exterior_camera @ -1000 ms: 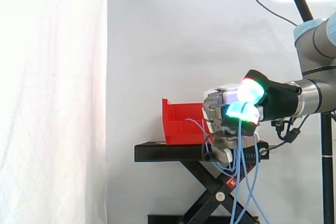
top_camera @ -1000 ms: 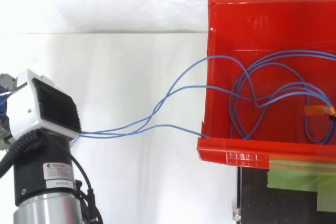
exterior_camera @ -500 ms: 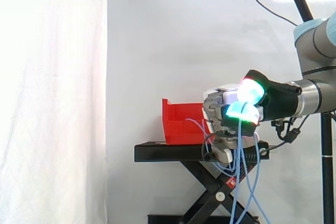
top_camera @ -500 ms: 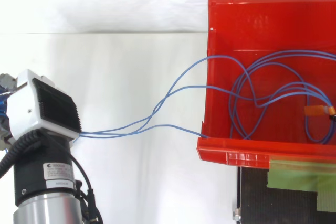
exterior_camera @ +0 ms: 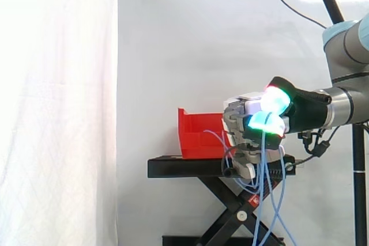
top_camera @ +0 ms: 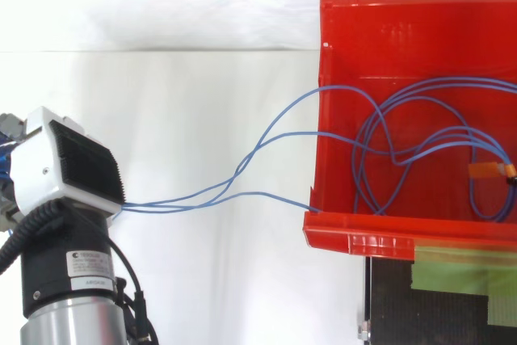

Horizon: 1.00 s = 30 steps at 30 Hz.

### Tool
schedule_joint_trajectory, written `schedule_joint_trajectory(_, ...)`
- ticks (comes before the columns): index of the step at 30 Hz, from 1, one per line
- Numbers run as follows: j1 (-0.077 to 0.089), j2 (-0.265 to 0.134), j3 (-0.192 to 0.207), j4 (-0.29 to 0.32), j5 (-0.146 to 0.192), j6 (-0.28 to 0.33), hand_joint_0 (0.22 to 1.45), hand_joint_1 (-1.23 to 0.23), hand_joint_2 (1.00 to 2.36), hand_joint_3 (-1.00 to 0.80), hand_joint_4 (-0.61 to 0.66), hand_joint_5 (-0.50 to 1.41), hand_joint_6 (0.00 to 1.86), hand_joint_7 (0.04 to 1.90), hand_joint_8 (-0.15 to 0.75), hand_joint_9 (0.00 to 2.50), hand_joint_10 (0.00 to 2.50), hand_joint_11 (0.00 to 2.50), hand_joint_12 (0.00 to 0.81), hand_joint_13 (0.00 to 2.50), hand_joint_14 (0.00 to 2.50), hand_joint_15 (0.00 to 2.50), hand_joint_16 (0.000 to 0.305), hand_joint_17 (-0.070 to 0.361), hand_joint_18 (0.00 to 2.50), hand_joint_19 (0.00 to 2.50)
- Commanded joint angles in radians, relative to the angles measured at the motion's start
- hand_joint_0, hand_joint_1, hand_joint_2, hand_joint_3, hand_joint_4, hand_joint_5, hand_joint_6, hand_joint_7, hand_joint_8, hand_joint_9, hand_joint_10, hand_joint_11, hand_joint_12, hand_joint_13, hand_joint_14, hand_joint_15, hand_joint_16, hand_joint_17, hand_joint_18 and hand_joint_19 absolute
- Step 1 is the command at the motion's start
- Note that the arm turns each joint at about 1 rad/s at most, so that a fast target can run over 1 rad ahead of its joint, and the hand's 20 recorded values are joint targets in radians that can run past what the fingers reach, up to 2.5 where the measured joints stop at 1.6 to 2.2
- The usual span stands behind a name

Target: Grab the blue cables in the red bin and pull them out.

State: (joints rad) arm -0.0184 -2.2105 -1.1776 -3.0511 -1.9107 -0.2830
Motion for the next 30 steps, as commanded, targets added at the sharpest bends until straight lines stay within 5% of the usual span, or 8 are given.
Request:
schedule_joint_trajectory(1,0.0,0.0,0.0,0.0,0.001,0.0,0.98,-0.86,1.0,-1.0,-0.03,0.79,0.89,0.62,0.185,1.22,0.02,1.58,0.276,1.13,0.03,1.22,0.041,0.091,0.83,0.69)
schedule_joint_trajectory(30,0.0,0.0,0.001,0.0,0.001,0.0,0.98,-0.86,1.0,-1.0,-0.03,0.8,0.88,0.62,0.182,1.23,0.02,1.64,0.279,1.14,0.03,1.26,0.041,0.091,0.83,0.69)
